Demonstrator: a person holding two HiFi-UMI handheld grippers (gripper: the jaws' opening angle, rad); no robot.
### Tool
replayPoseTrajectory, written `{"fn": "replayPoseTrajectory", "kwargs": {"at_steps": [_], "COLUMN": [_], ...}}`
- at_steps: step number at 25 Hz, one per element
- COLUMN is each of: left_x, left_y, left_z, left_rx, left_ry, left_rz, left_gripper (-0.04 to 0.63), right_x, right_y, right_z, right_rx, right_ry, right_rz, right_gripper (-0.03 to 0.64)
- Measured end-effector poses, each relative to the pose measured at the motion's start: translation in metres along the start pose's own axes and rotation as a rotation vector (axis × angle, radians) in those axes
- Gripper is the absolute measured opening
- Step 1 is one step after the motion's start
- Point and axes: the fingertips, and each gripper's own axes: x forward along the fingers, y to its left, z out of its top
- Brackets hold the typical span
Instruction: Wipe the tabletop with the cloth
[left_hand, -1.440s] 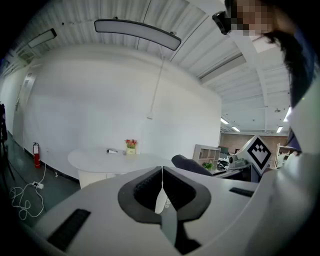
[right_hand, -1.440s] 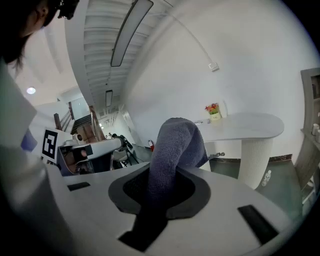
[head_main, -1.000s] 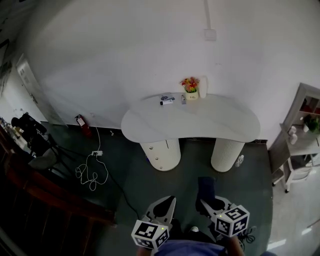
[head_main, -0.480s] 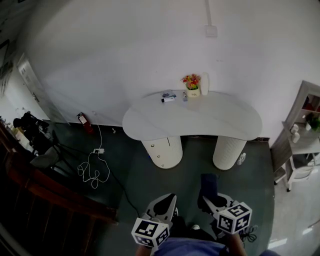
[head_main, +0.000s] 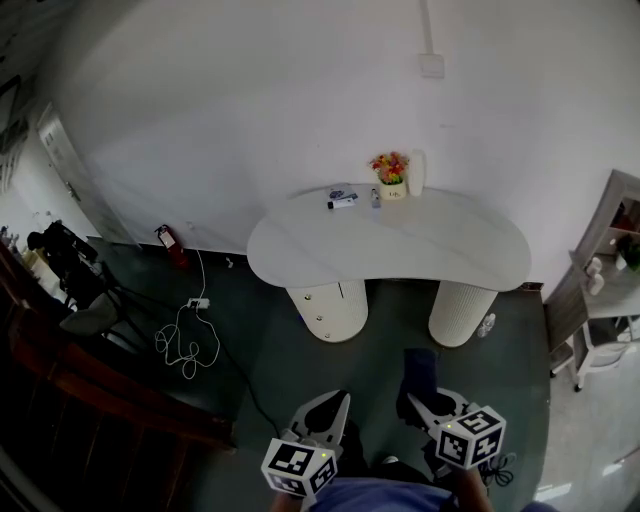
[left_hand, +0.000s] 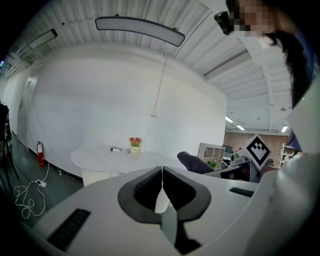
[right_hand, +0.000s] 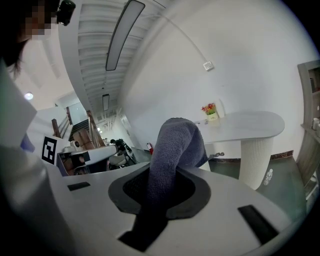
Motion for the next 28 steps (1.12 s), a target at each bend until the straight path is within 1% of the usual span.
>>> {"fn": "replayPoseTrajectory", "kwargs": {"at_steps": [5,10,14,20,28], "left_x": [0.018,0.043,0.062,0.083,0.102], "left_y": [0.030,0.075,0.130,0.222,0.332], "left_z": [0.006,0.014,0.027,0.063,0.084], "left_rx": [-0.015,-0.035,-0.039,-0.046,-0.062], "left_ry": [-0.005,0.004,0.017,0.003,0.010], "left_rz": [0.009,0.012,0.018,0.027,0.021], "left_gripper": [0.017,0.017,0.017,0.017,0.016], "right_x": [0.025,0.068,0.121,0.204,0.300], "right_y": [-0.007,-0.018,-0.018,-0.005,0.009], "right_z": [0.007,0.030,0.054,0.098,0.138], "right_rx": [-0.001,0.015,0.034,0.044,0.050], "right_ry": [0.027,0.027,0.030,0.030,0.040], "right_rz": [-0.013,-0.035,-0.036,-0.042,-0.081], "right_gripper": [0.071,0.071,0.071,0.071,0.071]}}
